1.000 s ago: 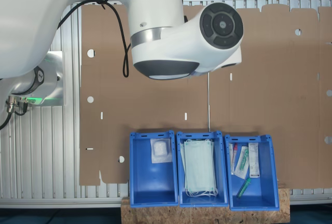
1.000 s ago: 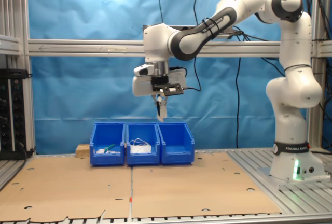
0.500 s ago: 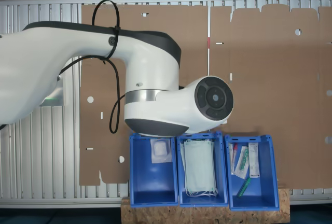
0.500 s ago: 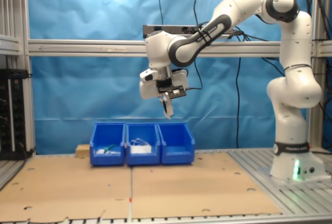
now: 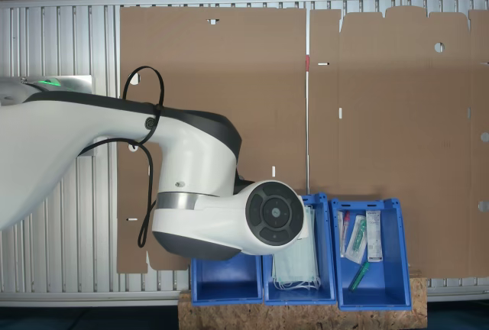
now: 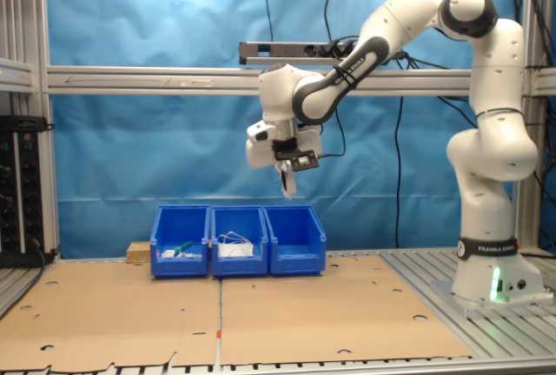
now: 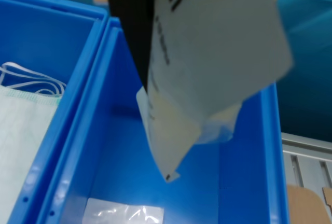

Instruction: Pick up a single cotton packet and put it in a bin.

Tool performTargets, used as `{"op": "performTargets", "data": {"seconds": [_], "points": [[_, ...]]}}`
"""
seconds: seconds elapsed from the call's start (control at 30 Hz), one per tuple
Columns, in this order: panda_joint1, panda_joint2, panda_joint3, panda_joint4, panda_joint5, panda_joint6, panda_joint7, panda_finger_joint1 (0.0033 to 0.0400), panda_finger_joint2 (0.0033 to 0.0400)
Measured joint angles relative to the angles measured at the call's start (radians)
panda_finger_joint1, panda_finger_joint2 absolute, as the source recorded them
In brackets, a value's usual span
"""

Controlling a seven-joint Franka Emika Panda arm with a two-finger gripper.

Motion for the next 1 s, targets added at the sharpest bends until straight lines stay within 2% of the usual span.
{"op": "performTargets", "data": {"seconds": [0.27,0.57,0.67,0.83,1.0], "points": [[-0.003,-0.008,-0.062,-0.024,-0.024,0.055,-0.054,0.0063,0.0063],[-0.003,-0.029,-0.099,-0.03,-0.022,0.091,-0.11,0.0063,0.0063],[-0.003,-0.037,-0.107,-0.03,-0.015,0.1,-0.129,0.0063,0.0063],[-0.003,-0.048,-0.116,-0.03,0.017,0.112,-0.178,0.0063,0.0063],[-0.003,-0.051,-0.117,-0.03,0.057,0.118,-0.206,0.0063,0.0063]]}}
